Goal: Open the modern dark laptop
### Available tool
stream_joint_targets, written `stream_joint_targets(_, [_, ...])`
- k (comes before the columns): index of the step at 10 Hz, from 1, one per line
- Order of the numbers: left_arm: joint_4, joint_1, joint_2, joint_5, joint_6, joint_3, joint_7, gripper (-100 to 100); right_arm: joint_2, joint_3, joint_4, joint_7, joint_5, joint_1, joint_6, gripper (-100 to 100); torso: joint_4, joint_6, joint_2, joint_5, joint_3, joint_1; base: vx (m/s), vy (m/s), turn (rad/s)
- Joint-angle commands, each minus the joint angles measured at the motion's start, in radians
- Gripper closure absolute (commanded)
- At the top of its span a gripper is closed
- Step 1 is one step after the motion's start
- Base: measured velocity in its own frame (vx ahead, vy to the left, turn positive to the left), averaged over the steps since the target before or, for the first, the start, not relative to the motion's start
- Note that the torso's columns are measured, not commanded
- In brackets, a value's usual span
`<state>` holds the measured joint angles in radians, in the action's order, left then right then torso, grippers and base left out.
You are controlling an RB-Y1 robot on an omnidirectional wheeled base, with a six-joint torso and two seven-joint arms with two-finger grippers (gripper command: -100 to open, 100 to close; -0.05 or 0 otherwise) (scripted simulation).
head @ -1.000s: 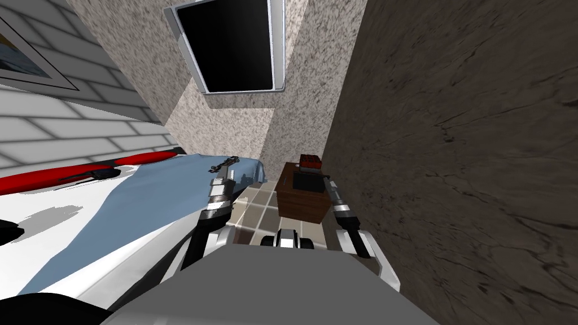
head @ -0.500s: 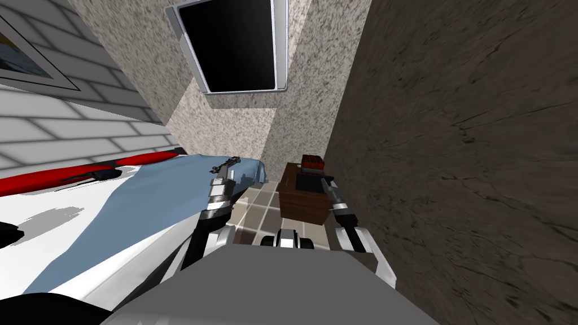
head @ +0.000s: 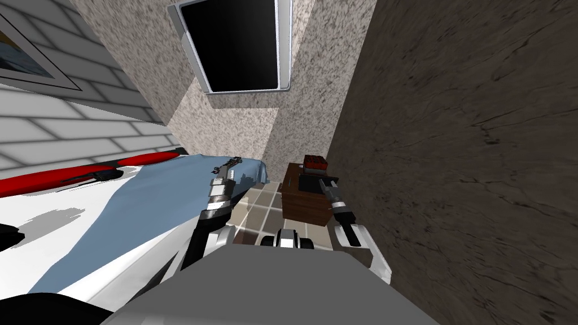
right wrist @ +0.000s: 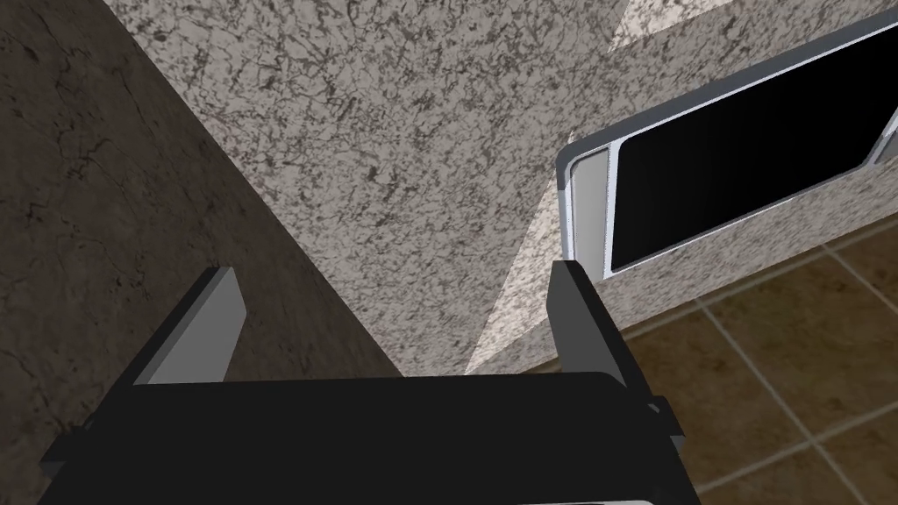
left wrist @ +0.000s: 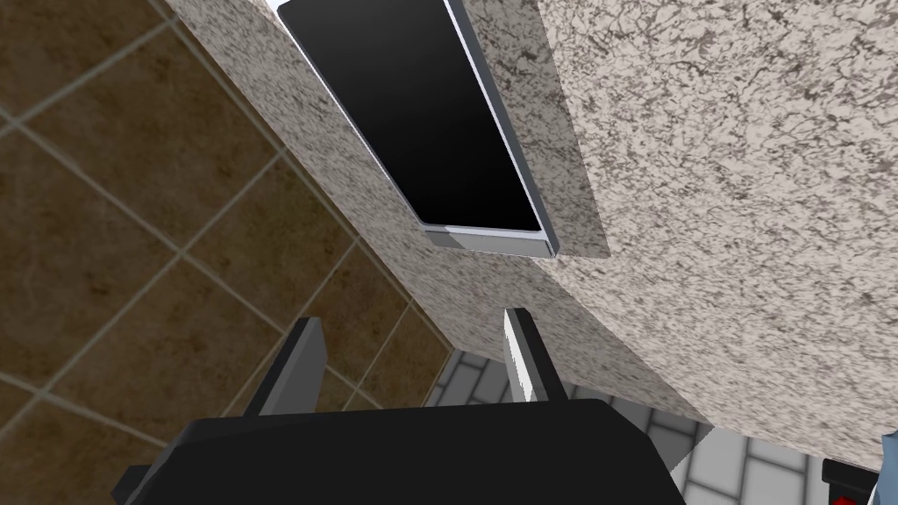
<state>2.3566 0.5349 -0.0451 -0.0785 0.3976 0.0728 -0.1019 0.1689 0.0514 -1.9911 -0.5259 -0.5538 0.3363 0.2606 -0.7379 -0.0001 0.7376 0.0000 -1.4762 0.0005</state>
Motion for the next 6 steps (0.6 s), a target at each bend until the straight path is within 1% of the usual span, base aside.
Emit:
stream_joint_targets(1, [0.0,0.0,0.0,0.0,0.0,0.0,0.0,0,-0.002,0.004,0.024,-0.07,-0.06,-0.019,-0.027,-100,0.0,0.0,0.0,0.0,0.0,-0.001,0.028,0.066,0.006])
stream_joint_targets(2, [0.0,0.0,0.0,0.0,0.0,0.0,0.0,0,-0.002,0.004,0.024,-0.076,-0.06,-0.019,-0.027,-100,0.0,0.0,0.0,0.0,0.0,-0.001,0.021,0.066,0.002])
stream_joint_targets(3, [0.0,0.0,0.0,0.0,0.0,0.0,0.0,0,-0.005,0.008,0.043,-0.116,-0.1,-0.034,-0.043,-100,0.0,0.0,0.001,0.0,0.0,-0.001,0.029,0.077,0.005])
stream_joint_targets(4, [0.0,0.0,0.0,0.0,0.0,0.0,0.0,0,-0.005,0.008,0.043,-0.122,-0.1,-0.034,-0.043,-100,0.0,0.0,0.0,0.0,0.0,0.0,0.026,0.067,0.003])
stream_joint_targets(5, [0.0,0.0,0.0,0.0,0.0,0.0,0.0,0,-0.009,0.012,0.063,-0.163,-0.14,-0.048,-0.059,-100,0.0,0.0,0.001,0.0,0.0,-0.001,0.037,0.077,0.005])
stream_joint_targets(6, [0.0,0.0,0.0,0.0,0.0,0.0,0.0,0,-0.009,0.012,0.063,-0.167,-0.14,-0.048,-0.059,-100,0.0,0.0,0.0,0.0,0.0,0.0,0.027,0.06,0.001])
